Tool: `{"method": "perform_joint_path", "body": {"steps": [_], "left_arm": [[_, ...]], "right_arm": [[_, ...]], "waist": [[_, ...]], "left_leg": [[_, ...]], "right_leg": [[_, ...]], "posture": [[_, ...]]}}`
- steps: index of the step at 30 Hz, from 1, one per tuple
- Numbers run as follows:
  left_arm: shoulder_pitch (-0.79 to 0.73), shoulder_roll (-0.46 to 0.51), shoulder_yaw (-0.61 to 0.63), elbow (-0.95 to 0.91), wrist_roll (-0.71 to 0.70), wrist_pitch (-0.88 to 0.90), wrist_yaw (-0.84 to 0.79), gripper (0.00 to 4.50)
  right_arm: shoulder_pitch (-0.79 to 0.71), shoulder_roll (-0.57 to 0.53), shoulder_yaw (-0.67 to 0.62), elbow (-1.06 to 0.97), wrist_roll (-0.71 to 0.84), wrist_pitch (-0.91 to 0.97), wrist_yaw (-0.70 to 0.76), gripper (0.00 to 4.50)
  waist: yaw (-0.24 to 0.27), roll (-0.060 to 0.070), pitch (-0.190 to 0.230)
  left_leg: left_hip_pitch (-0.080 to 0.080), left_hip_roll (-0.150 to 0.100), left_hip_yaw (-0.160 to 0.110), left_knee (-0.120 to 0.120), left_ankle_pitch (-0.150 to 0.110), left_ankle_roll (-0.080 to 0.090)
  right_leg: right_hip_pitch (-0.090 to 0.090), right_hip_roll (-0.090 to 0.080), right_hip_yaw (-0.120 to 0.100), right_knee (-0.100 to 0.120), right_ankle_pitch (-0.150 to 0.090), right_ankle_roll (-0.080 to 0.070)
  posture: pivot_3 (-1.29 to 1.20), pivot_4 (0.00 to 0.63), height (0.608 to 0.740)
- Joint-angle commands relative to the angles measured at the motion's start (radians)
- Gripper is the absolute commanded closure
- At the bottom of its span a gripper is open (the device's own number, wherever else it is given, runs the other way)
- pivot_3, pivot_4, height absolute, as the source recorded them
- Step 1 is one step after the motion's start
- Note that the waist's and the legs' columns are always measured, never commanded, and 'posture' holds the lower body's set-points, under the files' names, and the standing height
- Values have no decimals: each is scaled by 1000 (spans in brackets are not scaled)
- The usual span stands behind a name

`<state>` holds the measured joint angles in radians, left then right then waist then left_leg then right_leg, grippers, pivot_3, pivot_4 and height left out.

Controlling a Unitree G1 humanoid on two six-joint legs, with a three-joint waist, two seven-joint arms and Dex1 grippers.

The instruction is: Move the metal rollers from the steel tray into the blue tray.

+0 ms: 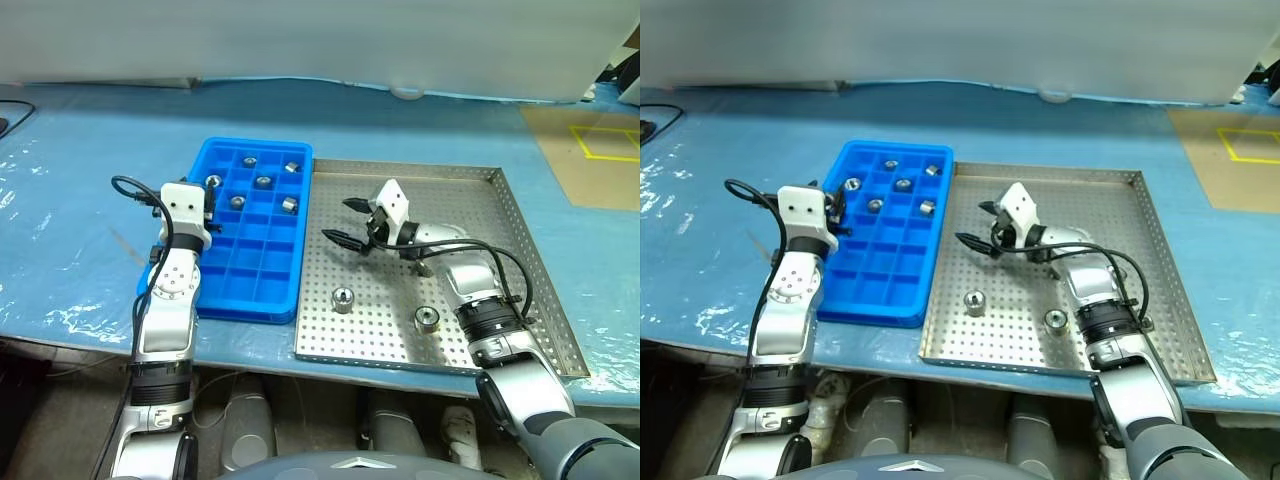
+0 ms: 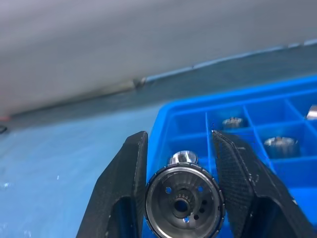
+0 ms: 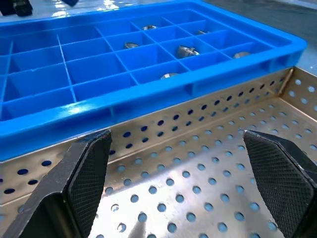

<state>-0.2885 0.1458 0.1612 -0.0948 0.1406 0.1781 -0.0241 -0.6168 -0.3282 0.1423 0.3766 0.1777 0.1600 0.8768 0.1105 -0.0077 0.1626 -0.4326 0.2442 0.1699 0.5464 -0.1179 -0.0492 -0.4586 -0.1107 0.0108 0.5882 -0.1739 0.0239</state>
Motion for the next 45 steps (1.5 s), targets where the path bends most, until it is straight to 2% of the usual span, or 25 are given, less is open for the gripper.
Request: {"method": "perform_joint_path", "body": {"steps": [1,10,13,17,21,22,25,32,39,45], "left_arm": [[19,-18,13,-30,-10,28,48,2862],[61,-34,31,-45,-14,100,124,2862],[37,-23,33,5,-39,97,113,2862],[-26,-8,34,93,-57,87,115,1584],[-127,8,24,168,-127,45,34,227],[-141,9,22,174,-146,32,11,227],[-208,8,-30,198,-258,-24,-199,227],[-303,48,-145,283,-396,-71,-609,227],[-374,120,-284,420,-397,-143,-981,227],[-410,185,-414,474,-379,-139,-1278,227]], "right_arm": [[-19,4,-4,-5,-2,-27,11,0],[-4,-17,-16,-7,-14,-32,9,0],[6,-15,-14,-17,-15,-32,4,0],[2,-14,-14,-12,-17,-33,1,0],[19,-18,-15,-25,-21,-35,-9,0],[21,-19,-17,-27,-21,-34,-11,0],[30,-30,-31,-45,-16,-29,-24,0],[114,-116,-122,-218,72,90,-13,0],[265,-275,-239,-359,84,173,-41,0],[356,-324,-315,-432,103,207,-79,0]], "waist": [[-1,0,0],[-2,0,0],[-1,0,0],[-1,0,0],[1,0,0],[1,0,0],[3,0,0],[3,0,0],[-22,1,0],[-55,1,0]], "left_leg": [[-1,0,0,0,0,0],[-4,1,-3,0,1,-1],[-3,1,-4,1,1,-1],[-4,1,-5,1,1,-2],[-4,1,-6,3,1,-2],[-4,1,-6,4,1,-2],[-5,1,-7,4,1,-2],[-3,1,-6,5,1,-2],[1,0,-5,5,1,-2],[13,-1,4,0,1,-1]], "right_leg": [[-1,0,0,0,0,0],[-2,0,-4,0,0,0],[-1,0,-5,0,0,0],[-1,0,-6,1,0,0],[0,0,-6,2,0,0],[0,0,-6,2,0,0],[0,0,-6,2,0,0],[1,0,-5,3,1,-1],[4,0,-4,3,1,-1],[6,1,8,3,1,0]], "posture": [[168,150,740],[168,150,740],[168,150,740],[139,150,740],[122,150,740],[101,150,740],[70,150,740],[-54,150,740],[-165,150,740],[-223,150,740]]}}
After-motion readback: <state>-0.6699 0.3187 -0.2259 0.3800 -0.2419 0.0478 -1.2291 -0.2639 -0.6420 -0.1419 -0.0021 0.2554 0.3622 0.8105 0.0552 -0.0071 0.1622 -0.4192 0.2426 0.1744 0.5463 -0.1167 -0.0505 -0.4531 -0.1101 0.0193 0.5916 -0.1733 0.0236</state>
